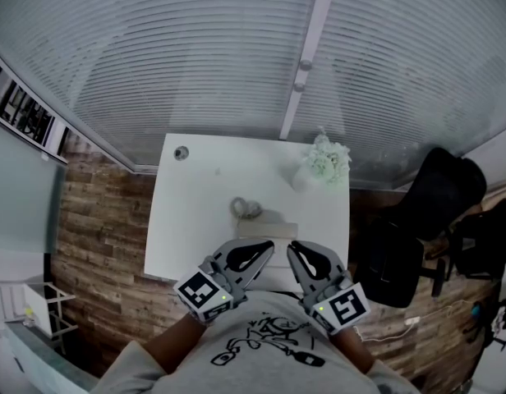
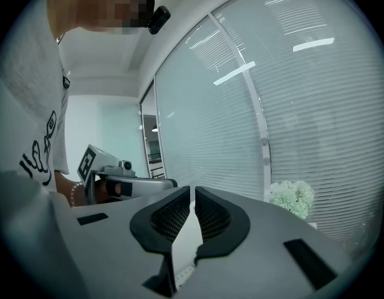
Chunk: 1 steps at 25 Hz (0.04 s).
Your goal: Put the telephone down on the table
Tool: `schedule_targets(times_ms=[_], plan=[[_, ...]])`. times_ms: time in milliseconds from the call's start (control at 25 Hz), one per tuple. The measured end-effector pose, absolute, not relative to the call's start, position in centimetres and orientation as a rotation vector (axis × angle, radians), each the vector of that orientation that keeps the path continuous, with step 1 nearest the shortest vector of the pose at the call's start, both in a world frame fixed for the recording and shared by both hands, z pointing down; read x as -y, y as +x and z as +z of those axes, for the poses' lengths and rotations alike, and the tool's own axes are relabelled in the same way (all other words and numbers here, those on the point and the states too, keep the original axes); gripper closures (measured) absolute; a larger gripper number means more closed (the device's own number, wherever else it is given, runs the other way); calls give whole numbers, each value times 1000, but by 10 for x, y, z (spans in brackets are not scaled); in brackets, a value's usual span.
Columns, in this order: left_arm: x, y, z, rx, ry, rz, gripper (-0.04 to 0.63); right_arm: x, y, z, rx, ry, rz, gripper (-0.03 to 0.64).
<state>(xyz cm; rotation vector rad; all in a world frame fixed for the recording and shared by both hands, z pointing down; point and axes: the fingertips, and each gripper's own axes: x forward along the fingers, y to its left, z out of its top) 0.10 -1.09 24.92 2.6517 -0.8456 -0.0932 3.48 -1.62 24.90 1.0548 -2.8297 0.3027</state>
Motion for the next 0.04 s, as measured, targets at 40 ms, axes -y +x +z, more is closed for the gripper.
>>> schedule_targets(times_ms=[40], plan=[[11,0,250,852,2651,-93,592,16,35,250,2828,1058,304,568]])
